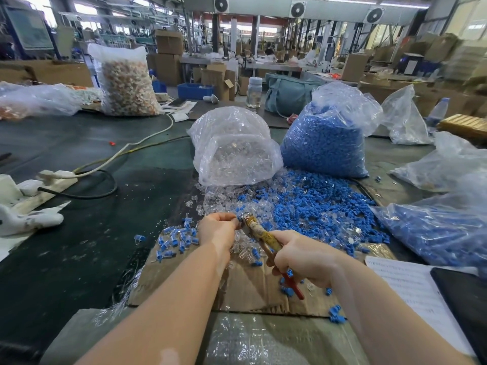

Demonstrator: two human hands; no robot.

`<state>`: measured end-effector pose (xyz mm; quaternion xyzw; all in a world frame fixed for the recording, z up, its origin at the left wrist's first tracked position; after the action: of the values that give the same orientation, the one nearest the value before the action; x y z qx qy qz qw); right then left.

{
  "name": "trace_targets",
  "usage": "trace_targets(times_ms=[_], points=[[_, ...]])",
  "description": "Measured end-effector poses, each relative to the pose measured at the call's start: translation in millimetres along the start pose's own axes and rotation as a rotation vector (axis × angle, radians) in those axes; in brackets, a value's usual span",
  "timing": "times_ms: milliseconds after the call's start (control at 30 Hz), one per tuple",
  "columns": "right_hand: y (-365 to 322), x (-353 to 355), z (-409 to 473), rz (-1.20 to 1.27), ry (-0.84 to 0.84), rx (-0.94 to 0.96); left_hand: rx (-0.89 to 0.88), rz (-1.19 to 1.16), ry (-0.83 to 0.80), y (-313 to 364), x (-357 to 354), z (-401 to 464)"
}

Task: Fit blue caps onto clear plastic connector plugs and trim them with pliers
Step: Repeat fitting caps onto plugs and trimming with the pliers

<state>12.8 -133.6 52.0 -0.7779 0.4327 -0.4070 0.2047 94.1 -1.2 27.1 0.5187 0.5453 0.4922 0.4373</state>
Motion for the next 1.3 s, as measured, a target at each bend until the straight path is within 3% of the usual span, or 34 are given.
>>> trace_targets(times_ms=[367, 533, 667, 833, 1000, 1200, 1300], points=[[3.5, -0.1, 3.9, 0.035, 0.118, 0.048, 0.048, -0.051, 0.019, -4.5, 0.7, -5.4], [13.3, -0.2, 6.2, 0.295, 0.113, 0.054, 0.063, -0.129, 0.045, -7.2, 2.4, -6.0], [24.7, 6.6, 13.3, 0.32, 0.306, 0.087, -0.024, -0.015, 0.083, -12.0, 13.9, -3.3], [48.0, 36.9, 20.3, -0.103, 0.756, -0.017, -0.296, 0.513, 0.136, -11.8, 36.3, 3.1], [67.1, 48.3, 21.2, -0.426, 0.919, -0.128, -0.383, 0.97, 0.211, -17.4, 58.6, 9.3], [80.8, 50.2, 24.7, -0.573, 0.963, -0.141, -0.319, 1.083, 0.205, -27.4, 63.3, 10.2], [82.8, 49.6, 26.6, -0.605, 0.953, -0.15, -0.379, 1.025, 0.2, -23.9, 52.4, 3.4]])
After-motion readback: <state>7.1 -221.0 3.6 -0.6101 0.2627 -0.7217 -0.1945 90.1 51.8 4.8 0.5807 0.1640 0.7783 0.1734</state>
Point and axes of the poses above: each hand's wrist, its own z-axis towards the middle knuckle, its own x-axis out of the back of the hand, y = z × x, the point moved 5 cm from there along z, towards the middle knuckle, and after that the axes turned 8 degrees about -x, right-handed, at the moved point
